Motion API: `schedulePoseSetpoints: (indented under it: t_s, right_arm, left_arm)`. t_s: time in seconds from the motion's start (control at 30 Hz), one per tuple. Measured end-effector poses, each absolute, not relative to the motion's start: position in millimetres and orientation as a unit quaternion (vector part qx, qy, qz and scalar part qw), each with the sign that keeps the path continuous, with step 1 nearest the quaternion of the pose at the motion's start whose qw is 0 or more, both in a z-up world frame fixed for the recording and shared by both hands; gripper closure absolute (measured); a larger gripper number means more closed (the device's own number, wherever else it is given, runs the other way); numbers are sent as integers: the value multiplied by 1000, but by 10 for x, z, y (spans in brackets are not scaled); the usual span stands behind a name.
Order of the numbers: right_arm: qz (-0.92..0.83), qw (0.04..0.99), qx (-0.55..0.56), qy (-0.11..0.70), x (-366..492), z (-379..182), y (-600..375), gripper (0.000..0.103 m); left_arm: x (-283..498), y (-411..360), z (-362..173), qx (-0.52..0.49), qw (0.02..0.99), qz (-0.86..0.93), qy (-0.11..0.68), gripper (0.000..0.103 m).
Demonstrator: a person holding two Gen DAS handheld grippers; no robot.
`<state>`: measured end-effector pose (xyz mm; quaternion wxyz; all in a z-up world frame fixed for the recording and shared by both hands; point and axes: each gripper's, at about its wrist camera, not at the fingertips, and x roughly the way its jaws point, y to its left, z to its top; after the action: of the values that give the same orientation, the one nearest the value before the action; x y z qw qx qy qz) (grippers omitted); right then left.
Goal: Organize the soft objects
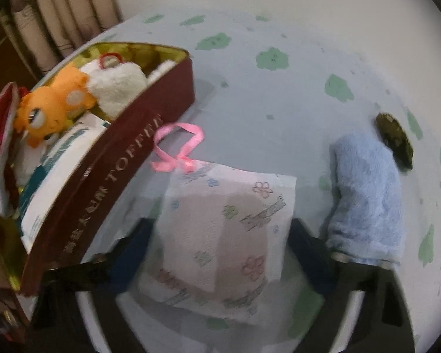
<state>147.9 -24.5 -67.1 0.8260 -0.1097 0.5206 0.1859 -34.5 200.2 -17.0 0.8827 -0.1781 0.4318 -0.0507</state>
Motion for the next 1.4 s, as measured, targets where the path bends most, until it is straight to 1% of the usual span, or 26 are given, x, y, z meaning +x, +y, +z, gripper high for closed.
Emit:
schedulePoseSetpoints:
  t_s: [0.07, 0.2, 0.27, 0.43, 0.57, 0.73, 0.93, 1.03, 1.1, 1.13, 1.17, 1.23, 1.27, 1.3, 1.37, 1.4]
  right_arm:
    - [190, 828, -108, 516, 1480, -613, -315, 69]
    - [204, 820, -78, 530, 1508, -560, -468, 79]
    - [213, 819, -64, 529, 1486, -470, -488, 81]
    - [234, 834, -23, 499, 1376, -17, -378, 82]
    - [272, 834, -3, 479, 1448, 292, -58, 82]
    - [308, 819, 15, 485, 1537, 261, 467, 81]
    - [296, 813, 34, 500, 1560, 5, 686, 79]
    - [291, 809, 43, 509, 1597, -129, 697, 73]
    - [288, 807, 38, 514, 1601, -199, 721, 64]
    - [288, 807, 33, 514, 1594, -212, 728, 61]
    - [284, 810, 23, 512, 1578, -219, 740, 53]
    - [289, 815, 19, 502, 1549, -183, 722, 46]
    - [283, 825, 14, 489, 1524, -123, 693, 37]
    - [280, 830, 12, 482, 1517, -89, 665, 24]
    - [294, 840, 36, 455, 1461, 47, 508, 16]
    - [299, 843, 48, 444, 1438, 98, 423, 15]
  left_arm:
    - [-350, 2002, -178, -180, 882, -51, 433, 25]
    - [-355, 2008, -179, -181, 881, -50, 433, 25]
    - [-348, 2010, -182, -181, 881, -49, 434, 25]
    - [-345, 2023, -187, -187, 879, -52, 436, 25]
    - [-351, 2020, -177, -181, 881, -48, 435, 25]
    - [-350, 1984, -170, -146, 884, -20, 443, 25]
    - [-331, 1957, -93, -74, 892, 44, 444, 25]
    - [-340, 1947, -54, -62, 897, 54, 434, 25]
    - [-330, 1957, -41, -70, 897, 42, 435, 25]
    - [-333, 1970, -42, -77, 896, 36, 435, 25]
    - [-331, 1979, -43, -84, 895, 30, 436, 25]
    - [-330, 2001, -40, -101, 896, 16, 432, 25]
    - [-325, 2009, -32, -107, 898, 14, 427, 25]
    - [-339, 2013, -22, -108, 901, 14, 420, 25]
    - [-351, 1992, -3, -105, 906, 12, 411, 25]
    - [-353, 1976, -3, -101, 907, 13, 409, 25]
